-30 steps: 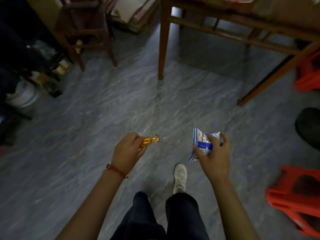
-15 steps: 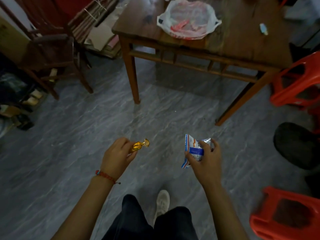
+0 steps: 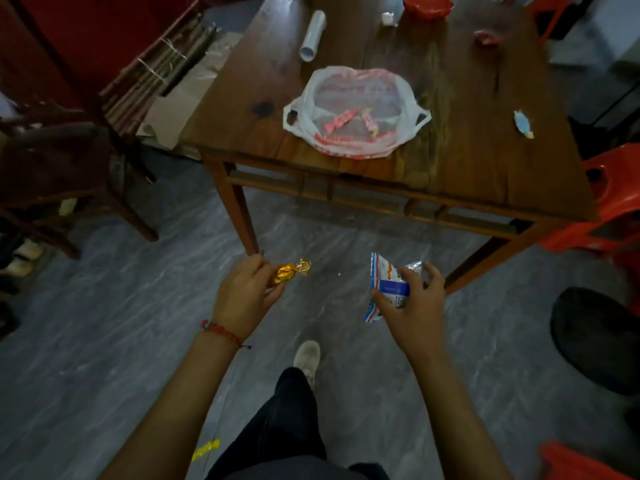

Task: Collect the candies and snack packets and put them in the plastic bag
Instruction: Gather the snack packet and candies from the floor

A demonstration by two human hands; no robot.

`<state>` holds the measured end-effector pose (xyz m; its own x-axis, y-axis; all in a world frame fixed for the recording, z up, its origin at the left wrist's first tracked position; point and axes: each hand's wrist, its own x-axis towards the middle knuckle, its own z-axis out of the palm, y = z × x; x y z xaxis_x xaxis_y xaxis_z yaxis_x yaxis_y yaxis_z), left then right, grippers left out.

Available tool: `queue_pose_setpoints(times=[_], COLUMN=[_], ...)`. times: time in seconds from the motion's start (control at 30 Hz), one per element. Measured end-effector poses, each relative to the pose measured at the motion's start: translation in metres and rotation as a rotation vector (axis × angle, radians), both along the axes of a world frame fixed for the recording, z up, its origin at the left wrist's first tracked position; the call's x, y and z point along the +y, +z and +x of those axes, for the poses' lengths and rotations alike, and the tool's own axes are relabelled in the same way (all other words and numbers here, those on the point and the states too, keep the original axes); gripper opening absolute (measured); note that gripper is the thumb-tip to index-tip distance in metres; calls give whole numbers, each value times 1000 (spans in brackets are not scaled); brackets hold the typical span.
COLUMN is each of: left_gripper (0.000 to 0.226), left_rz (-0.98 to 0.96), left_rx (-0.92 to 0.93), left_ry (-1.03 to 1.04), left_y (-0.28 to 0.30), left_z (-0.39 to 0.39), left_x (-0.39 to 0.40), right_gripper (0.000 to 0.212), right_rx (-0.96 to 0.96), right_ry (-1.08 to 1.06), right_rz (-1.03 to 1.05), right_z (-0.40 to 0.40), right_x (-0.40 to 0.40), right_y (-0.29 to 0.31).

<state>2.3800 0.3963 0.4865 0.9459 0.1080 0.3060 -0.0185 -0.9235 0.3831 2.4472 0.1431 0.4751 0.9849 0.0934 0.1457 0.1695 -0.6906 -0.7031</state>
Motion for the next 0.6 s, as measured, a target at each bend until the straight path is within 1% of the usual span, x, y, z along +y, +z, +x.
queue_pose_setpoints(times=[0.1, 0.23, 0.33, 0.53, 0.6], left_gripper=[19, 17, 29, 23, 25], left_rz=[4, 25, -3, 25, 26], left_rx=[20, -61, -77, -38, -20], left_ry=[-25, -79, -112, -152, -155], left_y=[11, 27, 32, 34, 35], left_z=[62, 139, 187, 277, 307], left_x=[21, 39, 45, 39, 36], right_gripper=[54, 54, 54, 56, 56], right_rx=[-19, -47, -51, -49, -50], right_ry=[-21, -35, -60, -78, -64], right_rz=[-11, -5, -1, -3, 9], right_z=[55, 119, 157, 237, 265], right_x=[18, 34, 42, 50, 50], right_y=[13, 27, 32, 32, 30])
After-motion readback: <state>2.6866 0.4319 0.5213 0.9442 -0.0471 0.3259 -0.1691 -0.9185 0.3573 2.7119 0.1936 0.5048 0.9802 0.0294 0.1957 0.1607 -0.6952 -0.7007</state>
